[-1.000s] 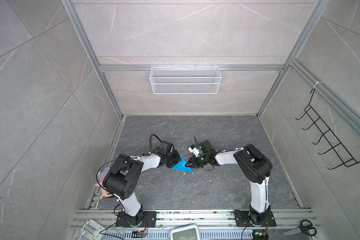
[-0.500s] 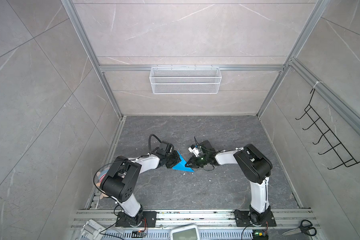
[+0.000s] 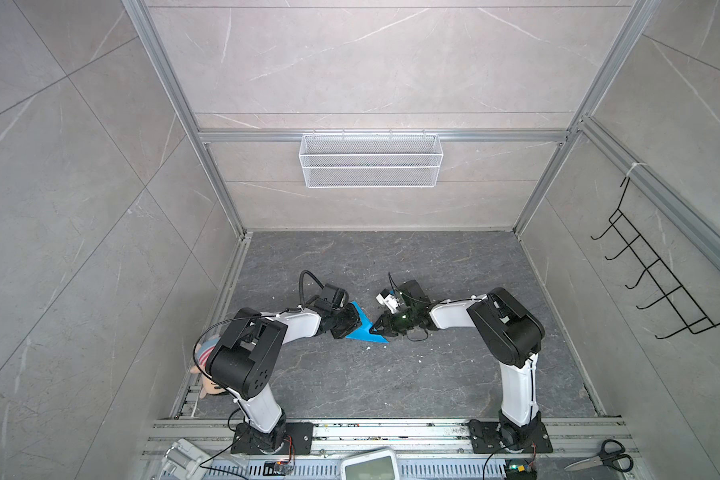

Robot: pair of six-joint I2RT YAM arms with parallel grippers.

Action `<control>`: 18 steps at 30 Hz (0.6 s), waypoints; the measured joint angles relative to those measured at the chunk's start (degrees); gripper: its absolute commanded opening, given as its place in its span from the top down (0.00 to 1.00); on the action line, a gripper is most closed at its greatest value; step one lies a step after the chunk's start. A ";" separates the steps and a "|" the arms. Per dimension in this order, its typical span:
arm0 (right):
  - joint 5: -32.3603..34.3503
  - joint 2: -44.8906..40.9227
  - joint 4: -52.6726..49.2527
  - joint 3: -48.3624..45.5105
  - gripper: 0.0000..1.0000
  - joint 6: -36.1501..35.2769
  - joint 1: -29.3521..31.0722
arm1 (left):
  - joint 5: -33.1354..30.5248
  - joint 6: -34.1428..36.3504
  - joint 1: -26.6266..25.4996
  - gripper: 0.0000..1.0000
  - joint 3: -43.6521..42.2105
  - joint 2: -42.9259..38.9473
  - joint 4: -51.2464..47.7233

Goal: Fold a paper plane with a square sheet of paper (pick it up from the middle)

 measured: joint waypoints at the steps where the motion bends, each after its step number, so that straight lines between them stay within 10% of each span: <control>1: -0.02 0.04 -0.02 0.00 0.90 0.00 0.00 | 0.00 0.02 0.00 0.92 0.00 0.07 -0.02; 18: -0.70 0.11 -0.04 0.22 0.84 -0.68 -0.07 | 0.39 1.81 0.09 0.91 0.79 1.60 0.17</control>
